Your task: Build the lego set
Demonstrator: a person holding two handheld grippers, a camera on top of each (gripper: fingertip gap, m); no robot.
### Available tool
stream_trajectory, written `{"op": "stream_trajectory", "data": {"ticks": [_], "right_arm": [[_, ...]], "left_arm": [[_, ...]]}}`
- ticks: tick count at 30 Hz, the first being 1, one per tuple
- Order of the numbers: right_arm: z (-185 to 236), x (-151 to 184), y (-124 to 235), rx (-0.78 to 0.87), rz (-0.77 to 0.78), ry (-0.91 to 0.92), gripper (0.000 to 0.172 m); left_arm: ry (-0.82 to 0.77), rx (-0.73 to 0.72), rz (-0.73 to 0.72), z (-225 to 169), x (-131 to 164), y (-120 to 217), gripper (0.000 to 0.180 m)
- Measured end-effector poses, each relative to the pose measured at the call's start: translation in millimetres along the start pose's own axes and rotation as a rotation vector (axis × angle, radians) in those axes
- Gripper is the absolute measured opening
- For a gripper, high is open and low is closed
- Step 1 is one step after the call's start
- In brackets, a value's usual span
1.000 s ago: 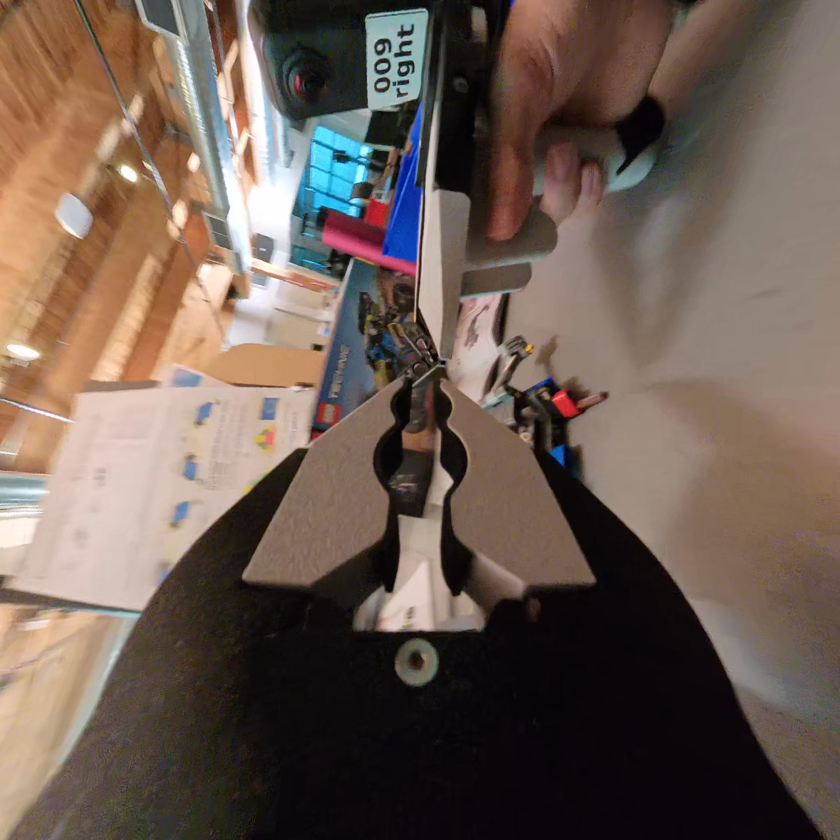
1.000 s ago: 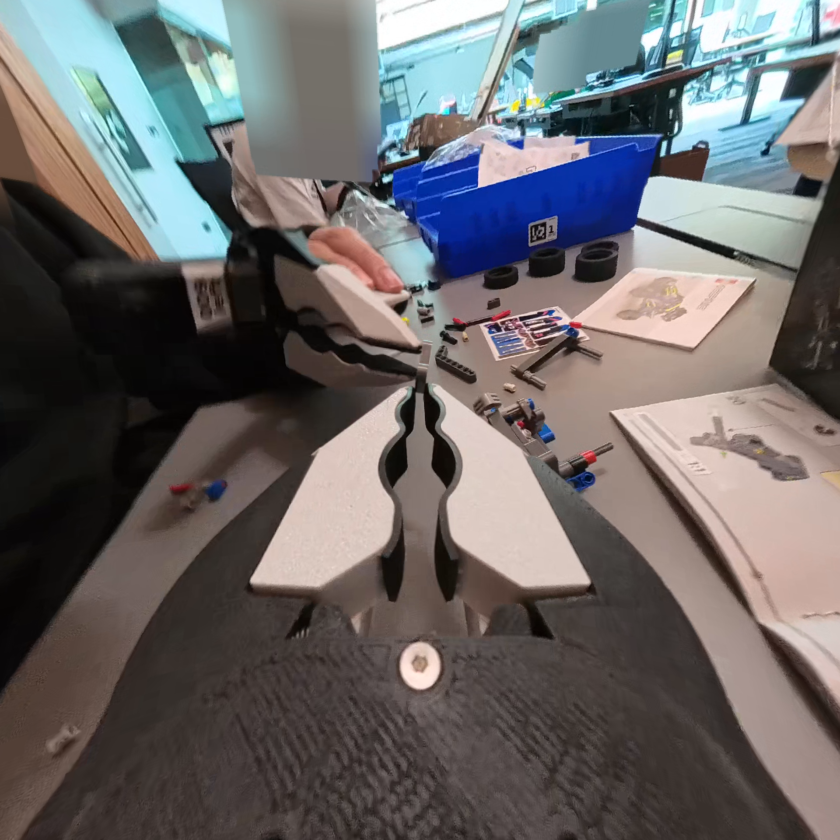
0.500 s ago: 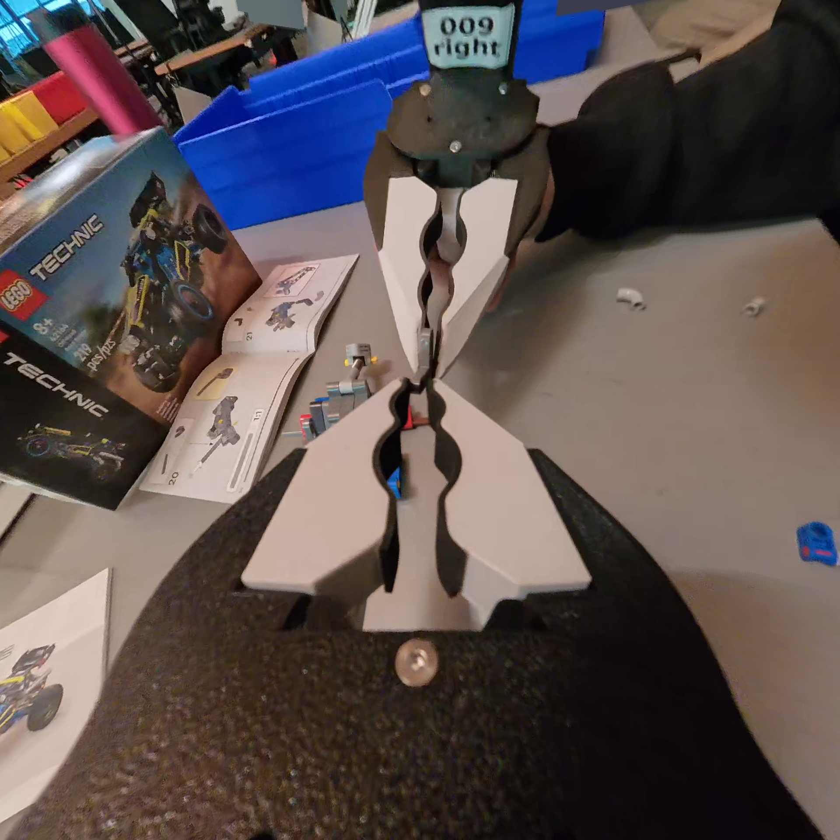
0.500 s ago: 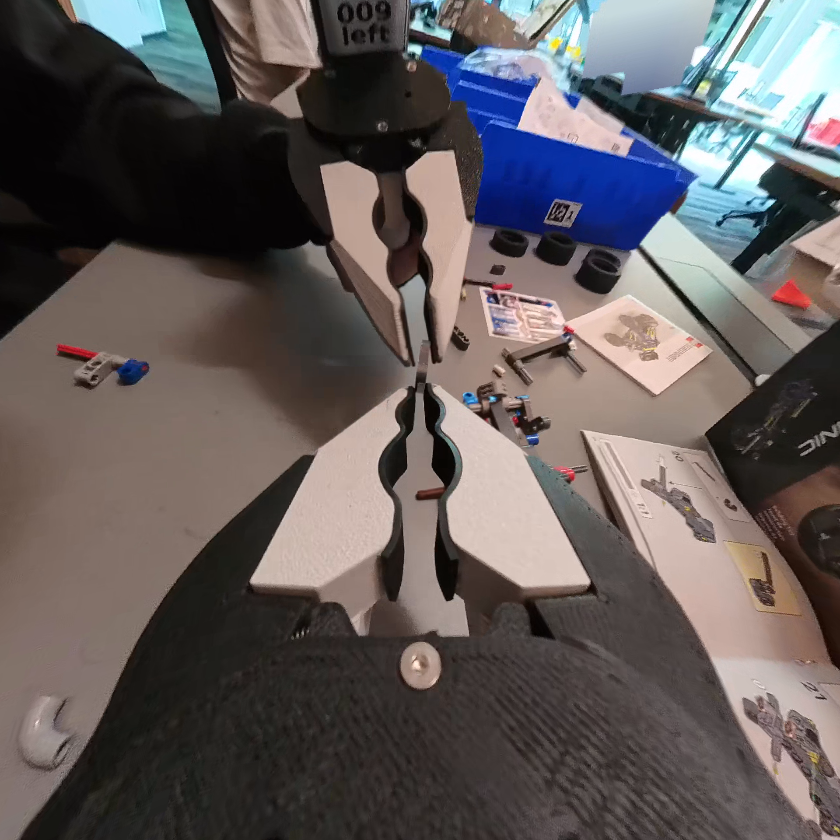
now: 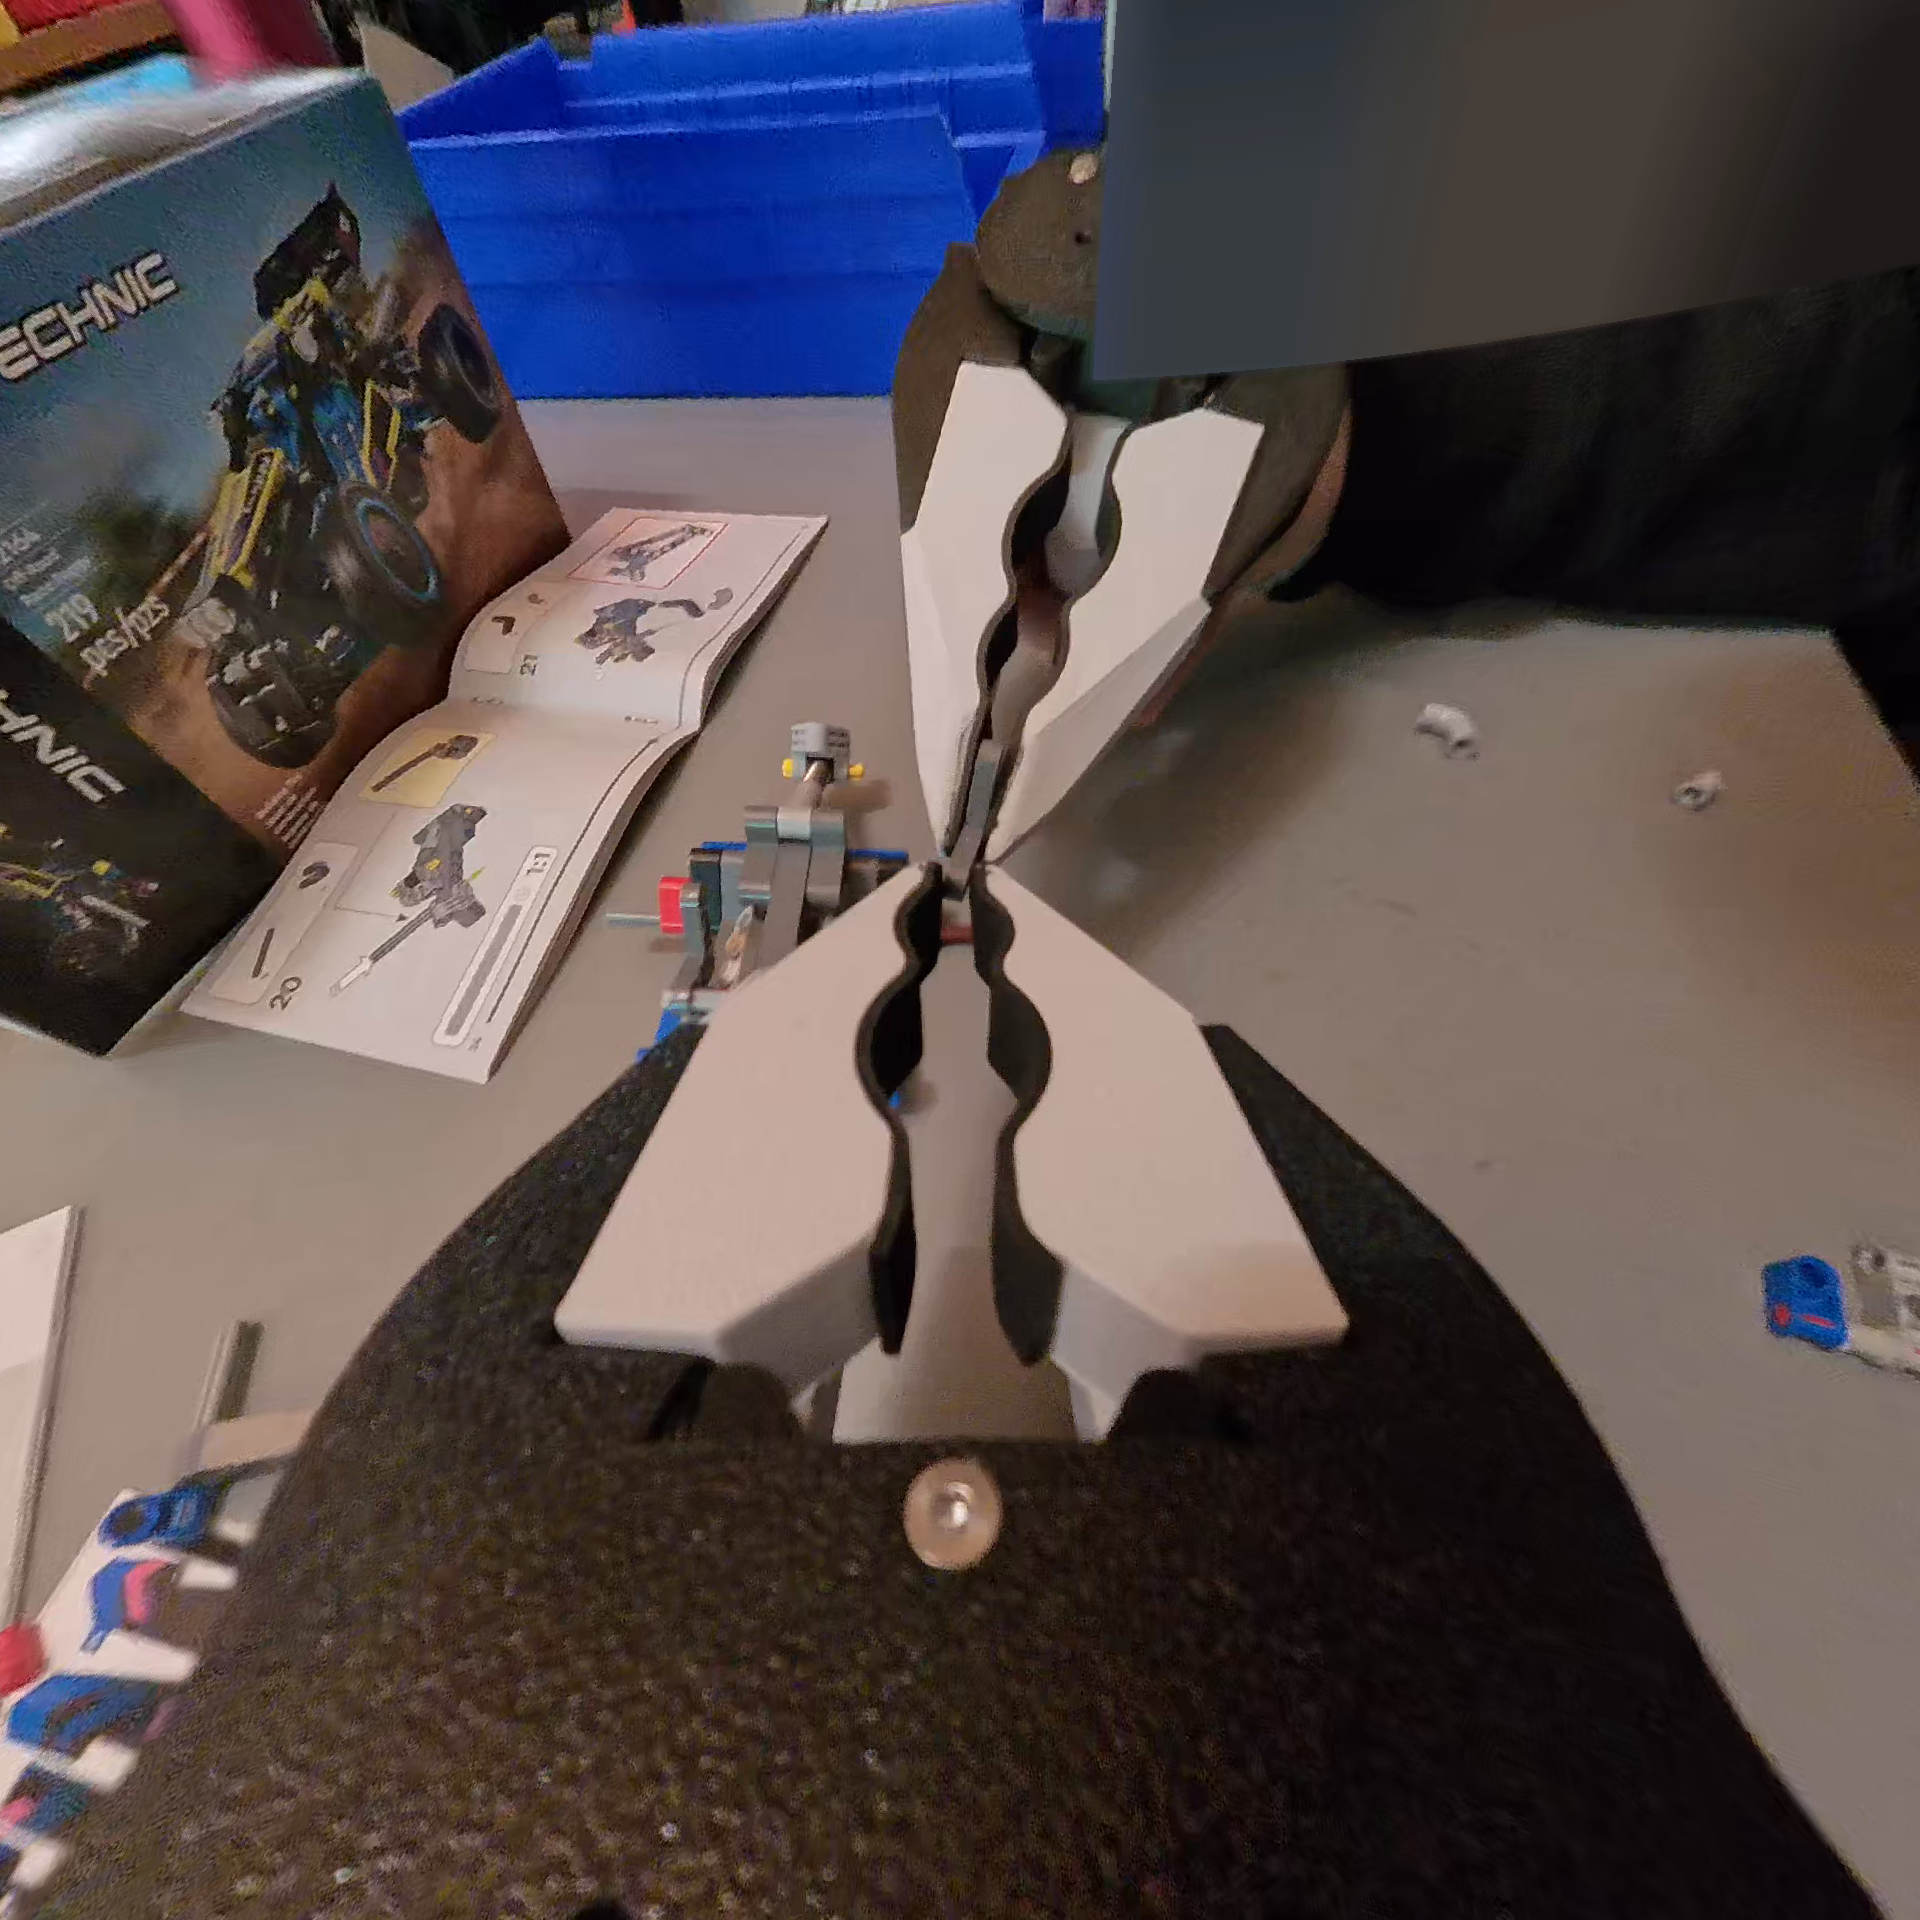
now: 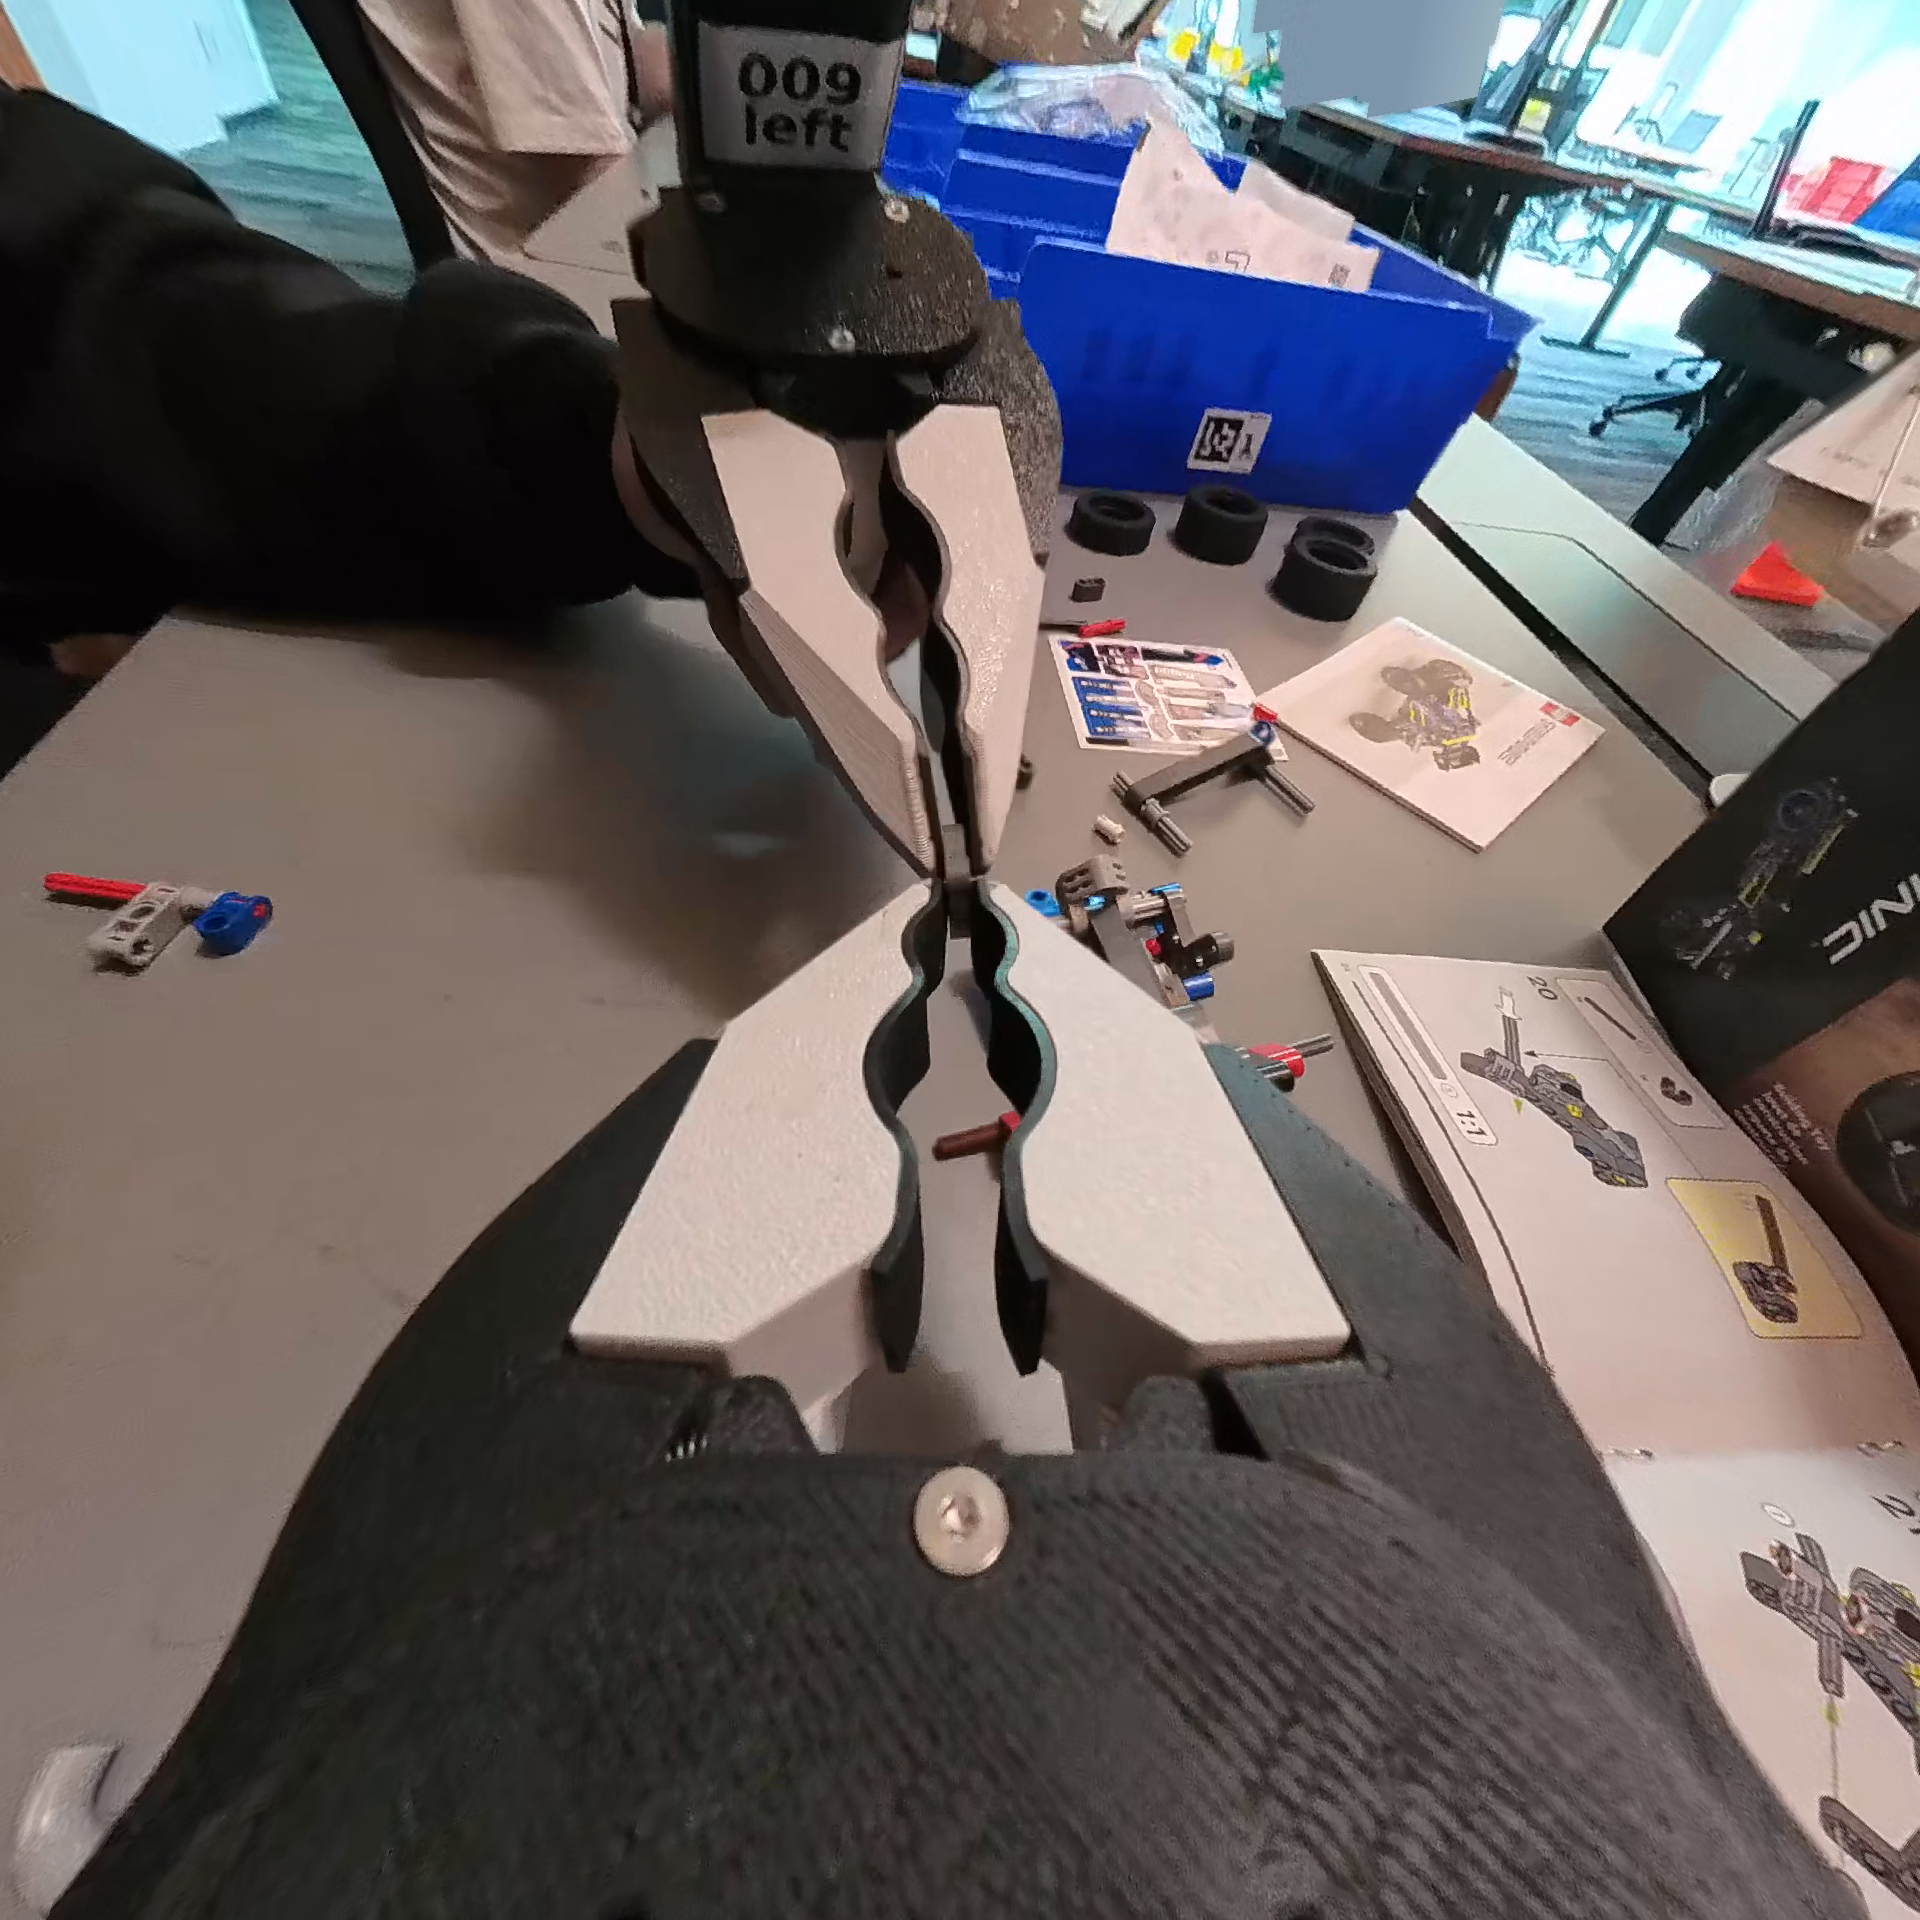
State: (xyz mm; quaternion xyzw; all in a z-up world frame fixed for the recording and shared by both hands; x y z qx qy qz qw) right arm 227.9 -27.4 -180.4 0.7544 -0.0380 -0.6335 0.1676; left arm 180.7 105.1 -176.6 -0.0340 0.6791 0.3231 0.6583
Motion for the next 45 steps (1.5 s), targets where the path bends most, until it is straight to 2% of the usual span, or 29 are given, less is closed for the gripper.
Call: {"op": "stream_trajectory", "data": {"ticks": [2, 4, 8, 12, 19, 23, 30, 34, 40, 45], "right_arm": [[-0.9, 1.8, -6.0, 0.06, 0.047, 0.03, 0.0], [1.4, 1.1, -9.1, 0.078, 0.07, 0.117, 0.0], [1.5, 5.1, -17.2, 0.054, 0.128, 0.168, 0.0], [-4.7, 7.4, -19.9, 0.07, 0.212, 0.232, 0.0], [-13.7, 3.6, -20.6, 0.024, 0.256, 0.164, 0.0], [-18.6, 5.0, -22.2, 0.011, 0.285, 0.147, 0.0], [-21.2, 9.0, -24.1, -0.021, 0.283, 0.166, 0.0], [-21.4, 13.5, -24.9, -0.028, 0.303, 0.185, 0.0], [-17.8, 10.5, -26.8, -0.038, 0.284, 0.199, 0.0], [-18.3, 10.4, -29.9, -0.02, 0.281, 0.186, 0.0]], "left_arm": [[-0.03, -0.057, 0.063, 6.4, 4.8, 3.6, 0.004], [-0.059, -0.125, 0.109, 15.2, 9.3, 10.5, 0.017], [0.019, -0.128, 0.163, 24.4, 19.7, 10.3, 0.034], [0.015, -0.134, 0.186, 24.4, 24.3, 0.4, 0.034], [0.03, -0.136, 0.192, 26.5, 25.8, -6.3, 0.034], [0.009, -0.136, 0.183, 29.3, 25.8, -8.0, 0.029], [0.016, -0.094, 0.198, 29.4, 27.9, -10.6, 0.032], [-0.011, -0.102, 0.2, 29.3, 27.8, -11.2, 0.027], [-0.026, -0.105, 0.193, 30.6, 28.0, -7.9, 0.033], [-0.022, -0.087, 0.184, 31.0, 28.2, -6.6, 0.029]]}}
Point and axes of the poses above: each gripper's, where its closed fingertips meet, y back along the fingers, x out of its underside, z = x × y across the jaws, the point moved 8 cm from there along y, back along the fingers
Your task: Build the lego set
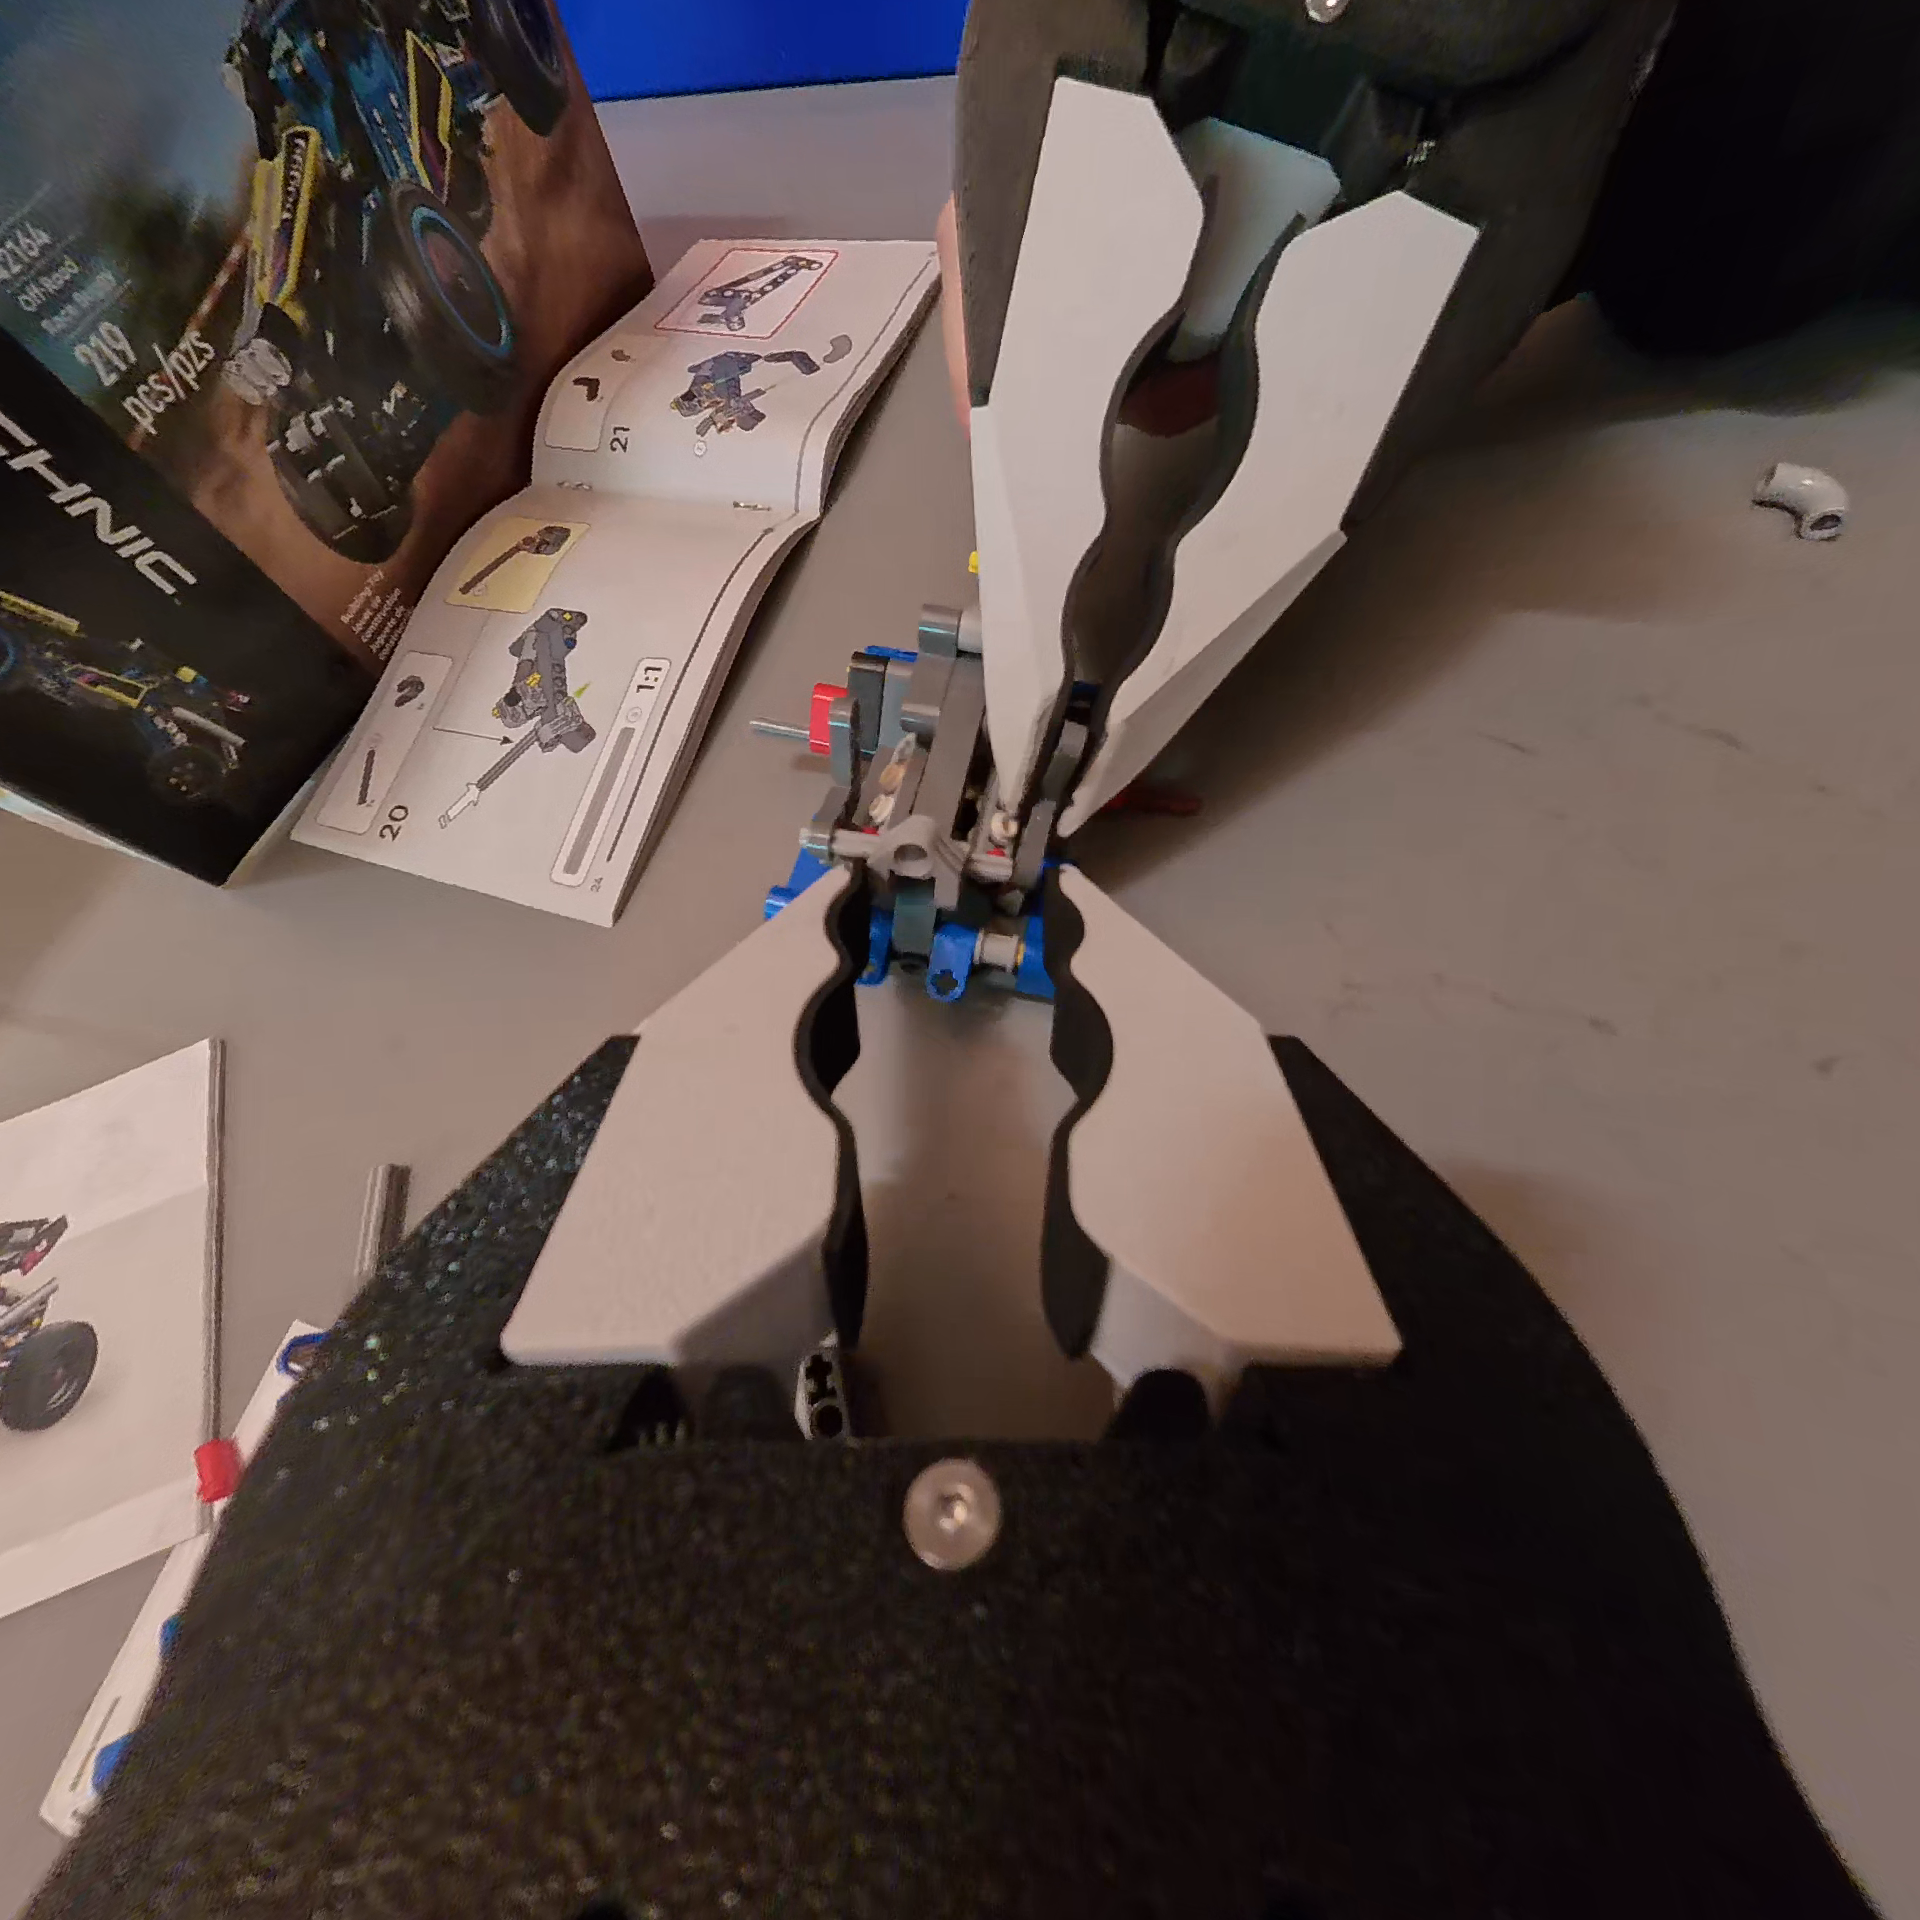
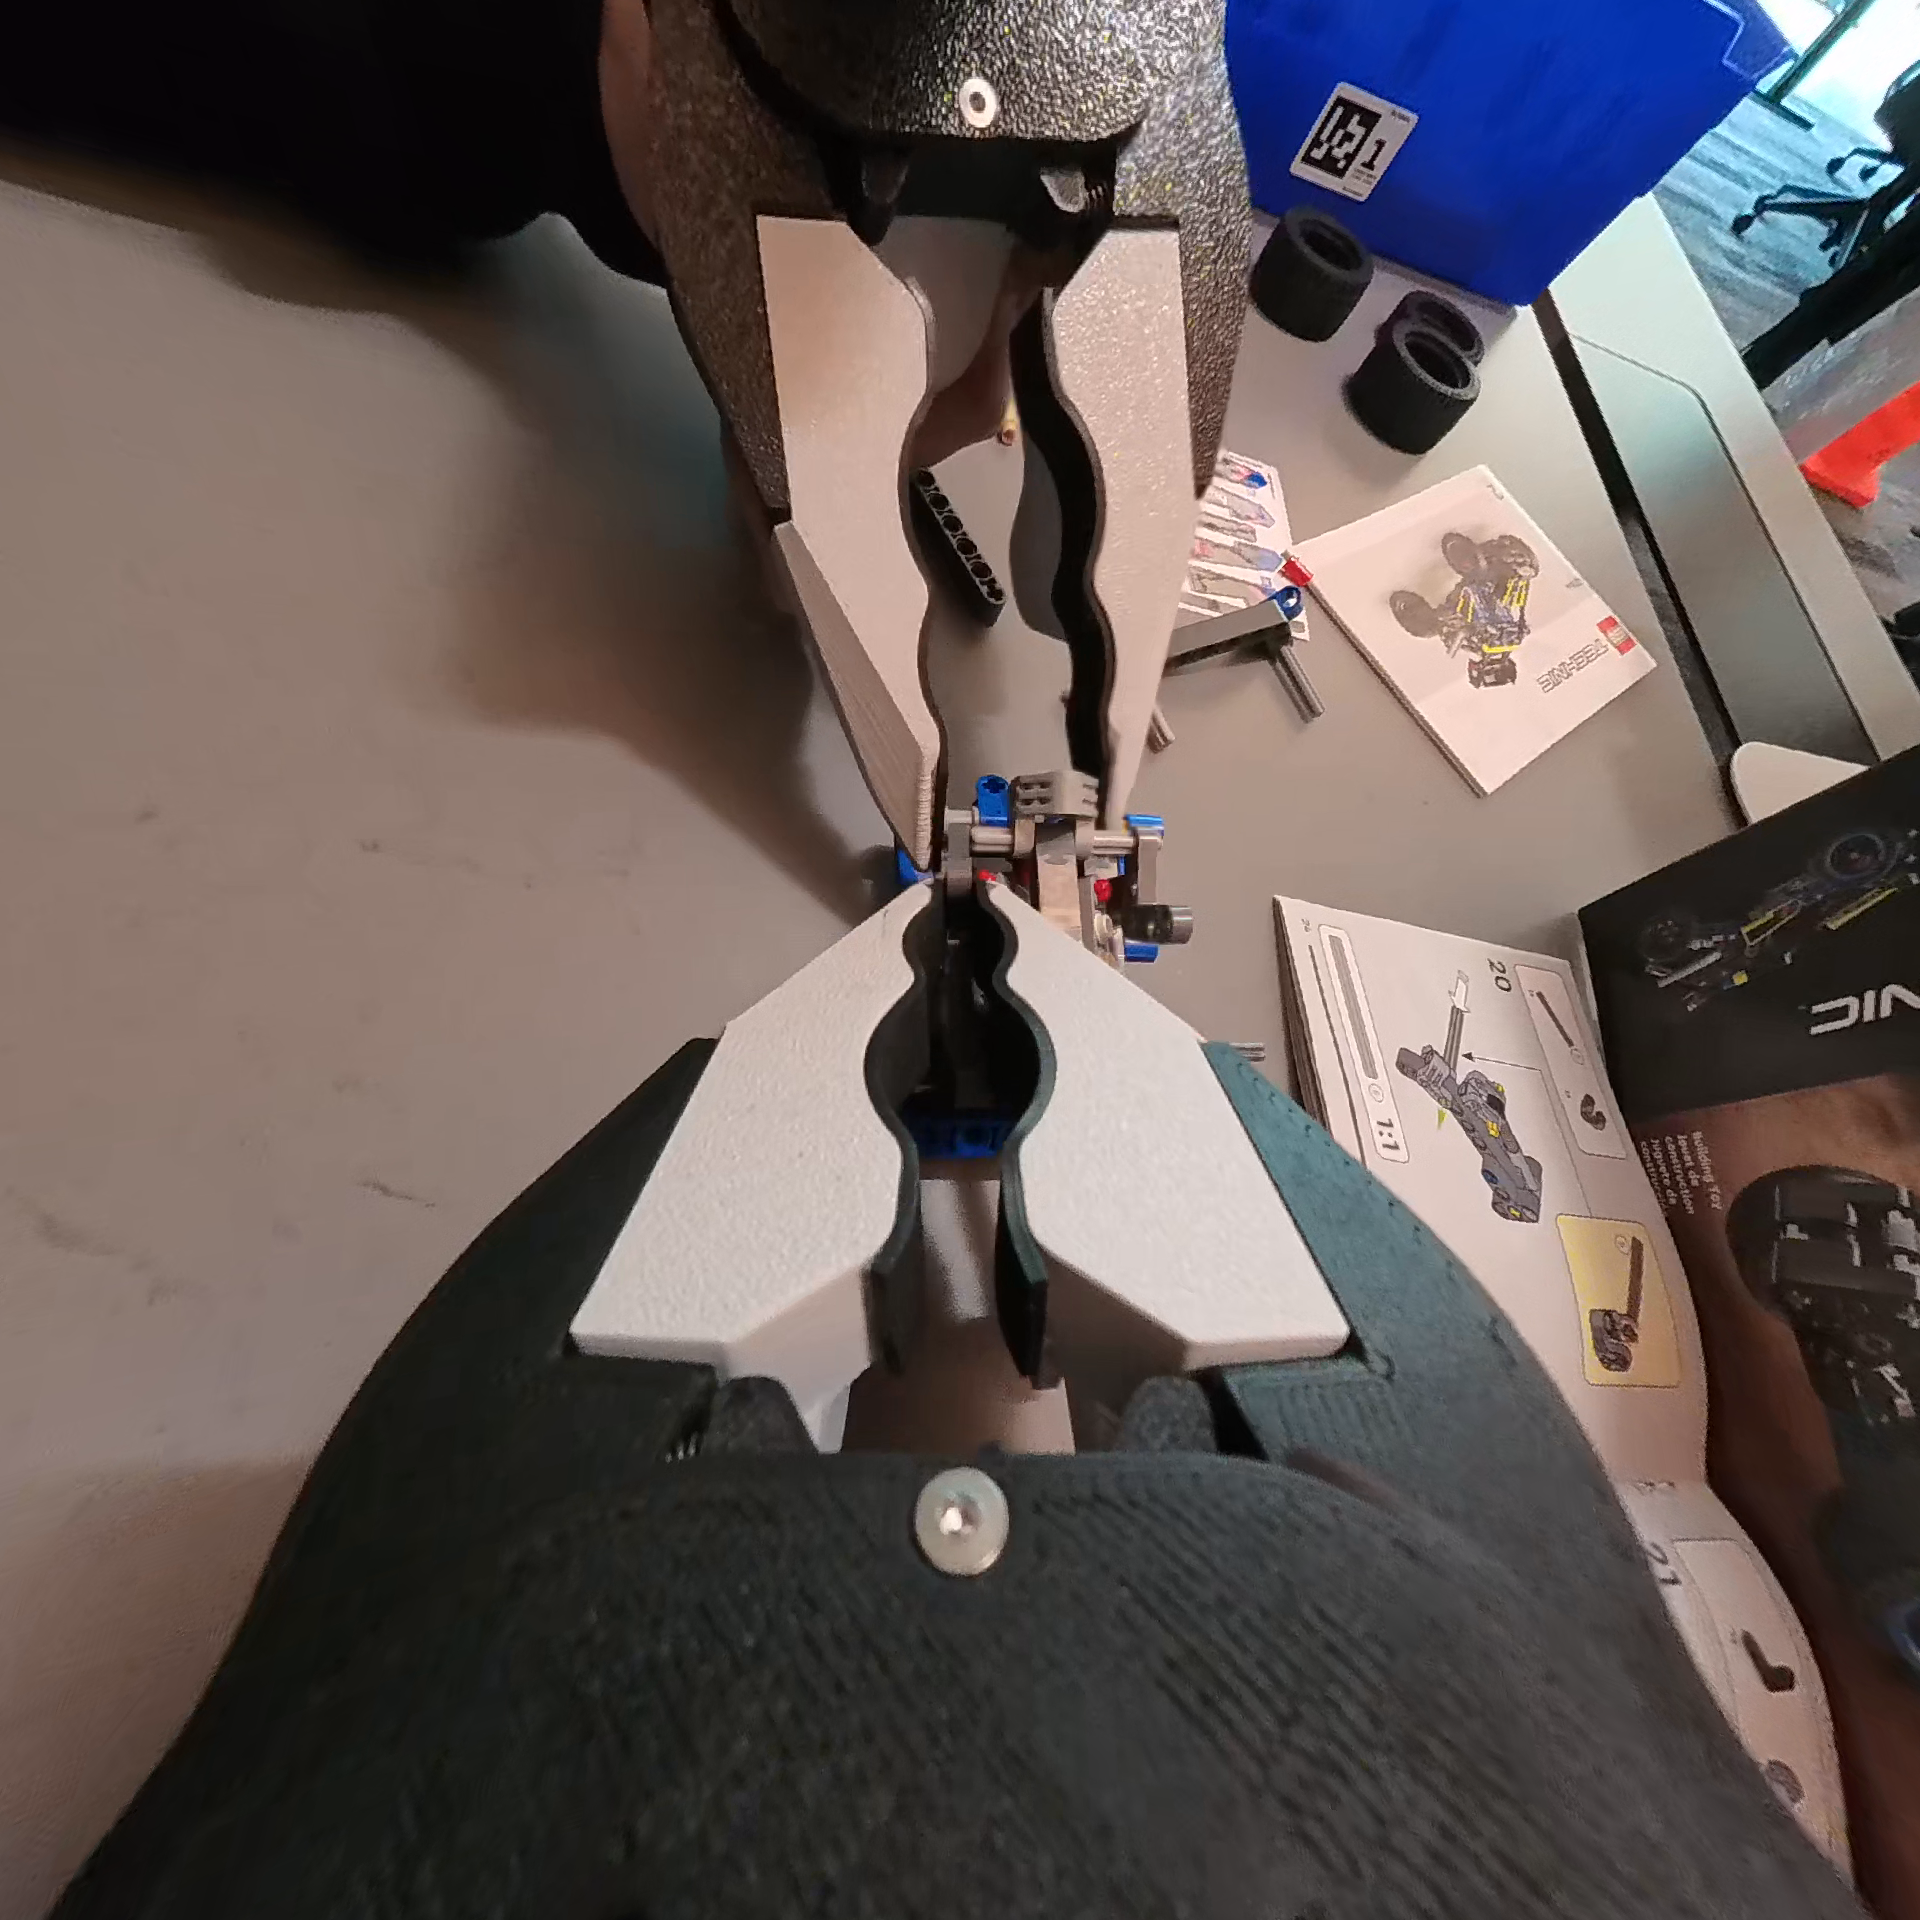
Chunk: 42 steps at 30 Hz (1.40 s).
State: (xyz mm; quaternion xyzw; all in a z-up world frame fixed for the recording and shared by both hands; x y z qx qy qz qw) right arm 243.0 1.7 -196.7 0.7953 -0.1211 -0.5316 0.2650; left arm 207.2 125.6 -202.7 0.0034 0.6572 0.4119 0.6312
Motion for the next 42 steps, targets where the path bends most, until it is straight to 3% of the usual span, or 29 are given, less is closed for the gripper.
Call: {"op": "stream_trajectory", "data": {"ticks": [14, 24, 29, 42], "right_arm": [[-6.4, 4.7, 6.2, 0.012, -0.012, -0.024, 0.0], [-26.5, -0.2, 8.5, -0.054, 0.045, 0.047, 0.0], [-32.8, -4.4, 6.1, -0.173, 0.017, -0.005, 0.0], [-32.6, 8.9, 4.3, -0.234, 0.0, -0.032, 0.0]], "left_arm": [[0.008, -0.003, -0.002, 2.9, 0.2, -0.9, 0.03], [0.095, 0.087, 0.015, 11.4, -4.0, -6.5, 0.029], [0.118, 0.125, 0.013, 18.5, -6.9, -6.7, 0.03], [0.113, 0.269, 0.024, 28.0, -5.9, -14.8, 0.032]]}}
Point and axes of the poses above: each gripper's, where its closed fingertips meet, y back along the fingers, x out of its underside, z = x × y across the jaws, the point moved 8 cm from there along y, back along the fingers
